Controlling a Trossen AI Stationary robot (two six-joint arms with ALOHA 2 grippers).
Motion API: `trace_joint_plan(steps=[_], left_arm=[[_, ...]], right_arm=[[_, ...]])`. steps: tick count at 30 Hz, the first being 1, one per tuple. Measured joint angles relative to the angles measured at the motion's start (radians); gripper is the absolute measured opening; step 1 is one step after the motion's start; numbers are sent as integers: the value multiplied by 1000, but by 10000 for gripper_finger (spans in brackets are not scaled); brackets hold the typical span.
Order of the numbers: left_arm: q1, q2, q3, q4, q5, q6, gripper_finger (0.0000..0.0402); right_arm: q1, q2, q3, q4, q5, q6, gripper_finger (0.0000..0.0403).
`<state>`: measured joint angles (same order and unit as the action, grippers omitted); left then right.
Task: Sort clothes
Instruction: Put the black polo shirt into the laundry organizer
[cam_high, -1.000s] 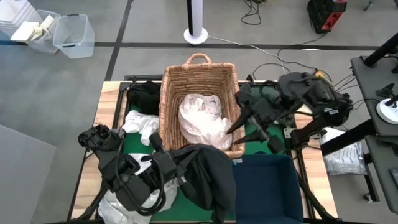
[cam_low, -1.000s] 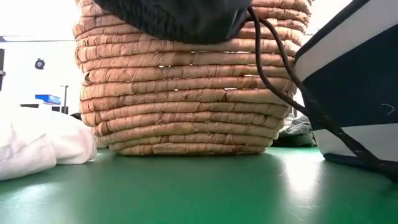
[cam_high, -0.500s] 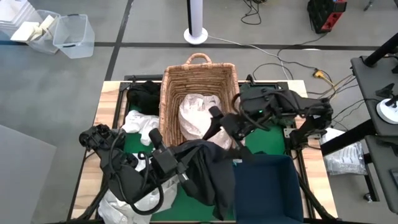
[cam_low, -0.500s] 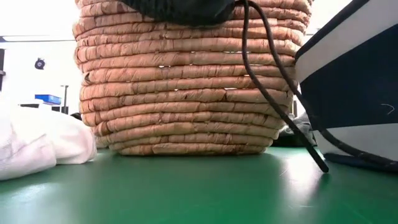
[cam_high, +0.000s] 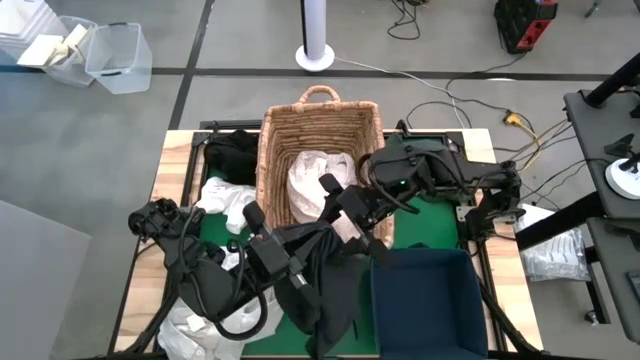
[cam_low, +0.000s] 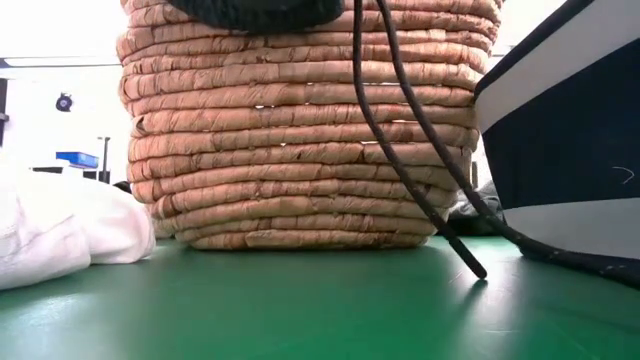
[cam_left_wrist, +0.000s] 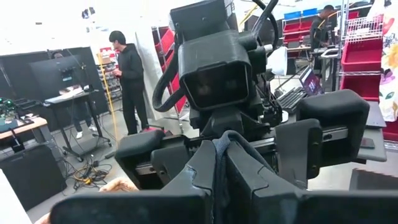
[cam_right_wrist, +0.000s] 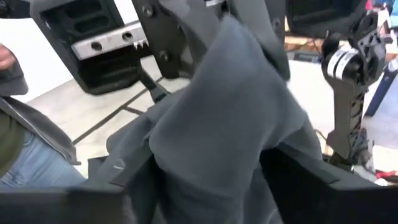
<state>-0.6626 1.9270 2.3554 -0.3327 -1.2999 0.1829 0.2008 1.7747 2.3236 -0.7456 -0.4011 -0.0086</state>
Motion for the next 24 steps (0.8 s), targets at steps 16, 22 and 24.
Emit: trace_joint_plan(steps=[16,22,24], left_arm=[[-6,-30,0,-6,-44,15,80],[-31,-50,2,-53,-64,38,135],[-39,-50,2,-62,-79,65,148]], right_arm=[[0,14,7,23,35,-7,24],[0,-7,7,15,43,11,24],[2,-18,7,13,69,18,24]])
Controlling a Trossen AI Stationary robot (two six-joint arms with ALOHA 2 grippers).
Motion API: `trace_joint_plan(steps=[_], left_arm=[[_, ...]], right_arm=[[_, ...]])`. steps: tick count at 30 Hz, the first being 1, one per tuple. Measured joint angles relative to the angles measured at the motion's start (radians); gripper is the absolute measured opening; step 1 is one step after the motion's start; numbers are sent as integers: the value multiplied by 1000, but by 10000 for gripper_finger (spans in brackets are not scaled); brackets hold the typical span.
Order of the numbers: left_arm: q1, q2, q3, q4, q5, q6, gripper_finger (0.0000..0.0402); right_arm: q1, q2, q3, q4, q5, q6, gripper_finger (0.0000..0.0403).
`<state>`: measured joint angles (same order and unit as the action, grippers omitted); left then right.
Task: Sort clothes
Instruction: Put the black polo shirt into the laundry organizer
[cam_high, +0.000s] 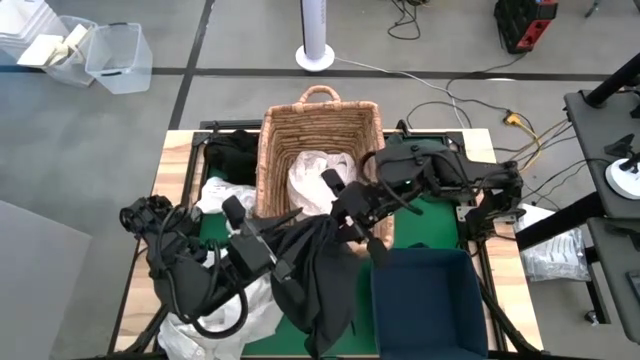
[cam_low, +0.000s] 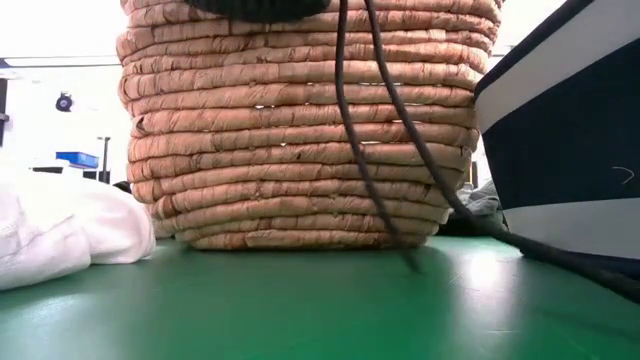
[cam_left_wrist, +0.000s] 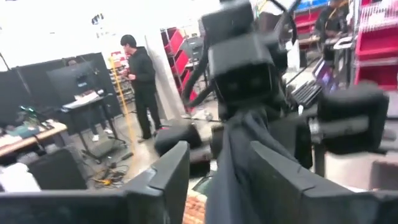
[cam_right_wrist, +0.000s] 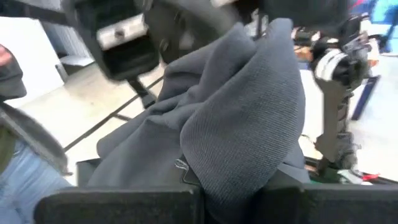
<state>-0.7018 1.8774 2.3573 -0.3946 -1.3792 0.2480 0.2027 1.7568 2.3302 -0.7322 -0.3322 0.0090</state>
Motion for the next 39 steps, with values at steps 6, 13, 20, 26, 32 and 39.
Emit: trace_joint_plan(steps=[6,13,20,26,32,39], left_arm=[[-18,-10,0,-10,-58,74,169],[-22,-31,0,-17,-60,104,171],[-22,-52,-1,-20,-70,155,171],[-22,-74,-1,-28,-159,160,171],[-25,-95,-1,-37,-193,163,171],[-26,-111,-2,-64,-193,163,171]], right_arm=[[2,-52,0,-71,11,23,24],[2,-144,0,-269,-45,59,24],[5,-233,0,-448,-268,210,24],[26,-296,0,-512,-442,386,24],[51,-359,0,-594,-452,512,24],[57,-396,0,-765,-218,479,24]])
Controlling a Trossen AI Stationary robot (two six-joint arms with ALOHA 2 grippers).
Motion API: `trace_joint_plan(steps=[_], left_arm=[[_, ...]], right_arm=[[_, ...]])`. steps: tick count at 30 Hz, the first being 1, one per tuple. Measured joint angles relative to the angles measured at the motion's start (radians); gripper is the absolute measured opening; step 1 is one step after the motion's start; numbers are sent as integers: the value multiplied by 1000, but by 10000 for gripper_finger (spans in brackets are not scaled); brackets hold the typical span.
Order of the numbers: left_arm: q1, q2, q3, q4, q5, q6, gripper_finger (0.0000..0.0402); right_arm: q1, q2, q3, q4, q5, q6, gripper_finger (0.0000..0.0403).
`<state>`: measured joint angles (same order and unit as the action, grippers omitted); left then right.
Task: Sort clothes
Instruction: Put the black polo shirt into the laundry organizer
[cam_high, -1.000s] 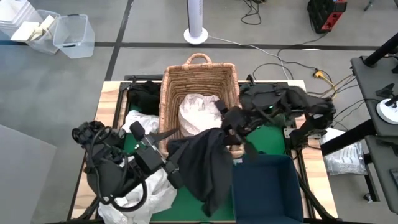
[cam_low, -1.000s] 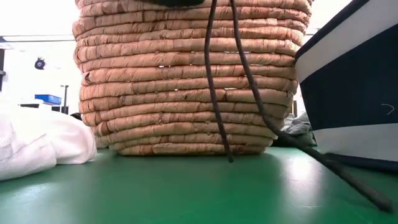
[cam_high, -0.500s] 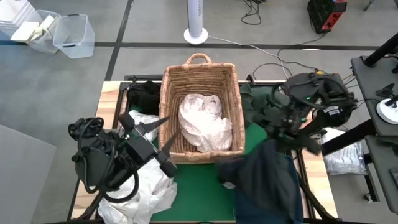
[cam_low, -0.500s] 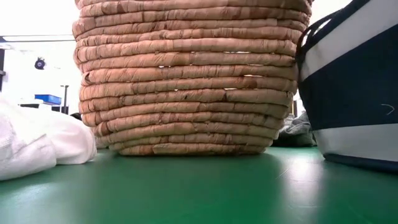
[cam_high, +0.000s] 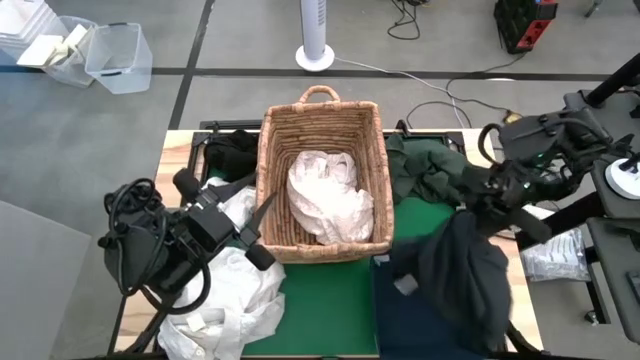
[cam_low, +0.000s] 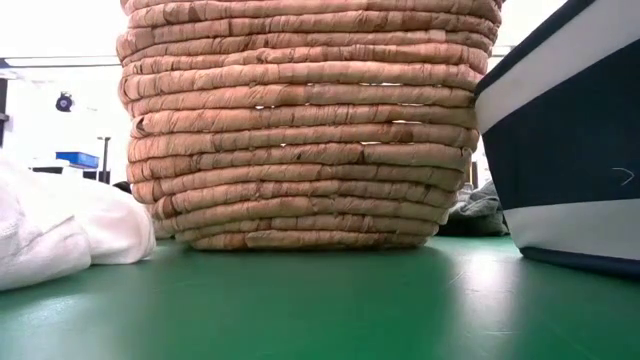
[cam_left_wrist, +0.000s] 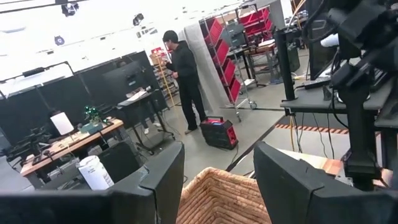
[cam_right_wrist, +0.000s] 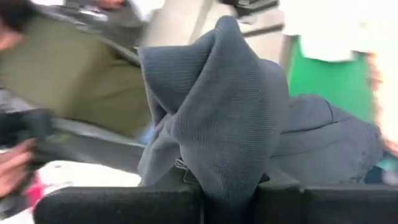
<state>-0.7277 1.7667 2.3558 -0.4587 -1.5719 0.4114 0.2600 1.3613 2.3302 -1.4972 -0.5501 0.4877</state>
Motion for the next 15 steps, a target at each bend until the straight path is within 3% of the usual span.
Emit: trace_joint_plan(steps=[6,11,15], left_arm=[[0,-14,0,-18,0,0,171],[0,-28,0,-17,0,-1,171],[0,-30,0,-20,0,-1,171]], right_arm=[[22,17,-6,-32,135,-108,24],[81,32,-7,-31,155,-137,24],[153,35,-7,-30,159,-70,24]])
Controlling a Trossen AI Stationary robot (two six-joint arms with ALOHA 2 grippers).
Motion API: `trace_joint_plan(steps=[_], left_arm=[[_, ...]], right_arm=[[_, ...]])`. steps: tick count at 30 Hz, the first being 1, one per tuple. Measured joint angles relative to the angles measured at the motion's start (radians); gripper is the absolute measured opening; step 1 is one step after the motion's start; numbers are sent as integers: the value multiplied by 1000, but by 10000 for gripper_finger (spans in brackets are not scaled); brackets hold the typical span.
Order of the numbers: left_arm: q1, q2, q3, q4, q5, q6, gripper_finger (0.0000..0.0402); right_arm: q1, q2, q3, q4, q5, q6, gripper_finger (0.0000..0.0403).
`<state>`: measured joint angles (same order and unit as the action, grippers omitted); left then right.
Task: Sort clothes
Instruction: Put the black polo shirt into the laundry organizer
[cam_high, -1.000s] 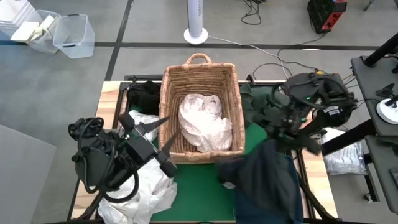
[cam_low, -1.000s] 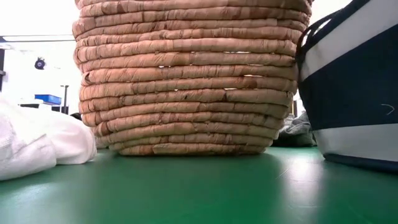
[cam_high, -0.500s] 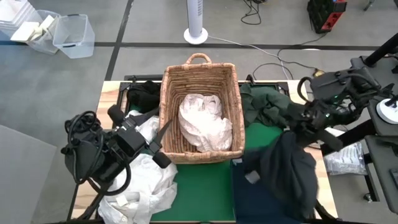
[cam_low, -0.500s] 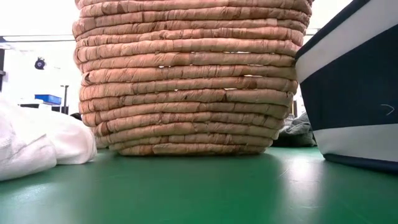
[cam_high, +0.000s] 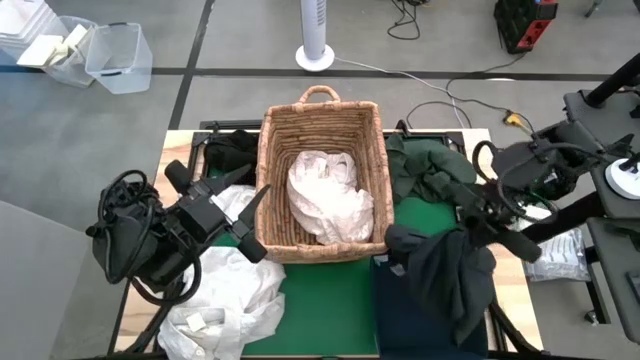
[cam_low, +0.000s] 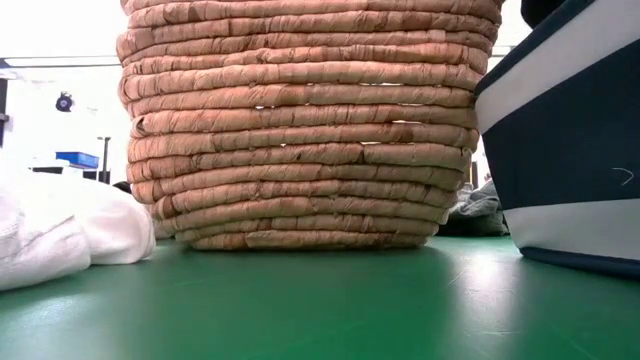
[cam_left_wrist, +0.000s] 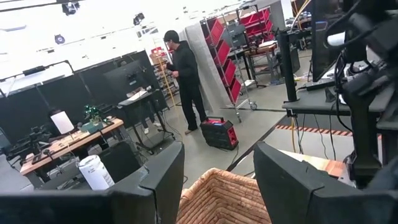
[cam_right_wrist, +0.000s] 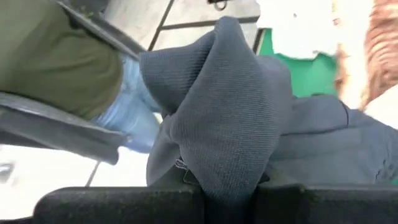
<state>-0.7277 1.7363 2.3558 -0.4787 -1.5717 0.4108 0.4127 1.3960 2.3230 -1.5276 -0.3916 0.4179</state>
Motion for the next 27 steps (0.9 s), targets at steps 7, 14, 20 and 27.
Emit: trace_joint_plan(steps=[7,14,20,27], left_arm=[[0,-2,0,-3,0,0,171],[0,-6,0,-11,0,0,171],[0,-17,0,-22,0,0,171],[0,-28,0,-60,1,0,171]], right_arm=[[154,13,-39,-11,166,147,24],[228,24,-169,-43,274,313,24],[238,27,-316,-42,299,409,24],[238,27,-497,-35,317,454,24]])
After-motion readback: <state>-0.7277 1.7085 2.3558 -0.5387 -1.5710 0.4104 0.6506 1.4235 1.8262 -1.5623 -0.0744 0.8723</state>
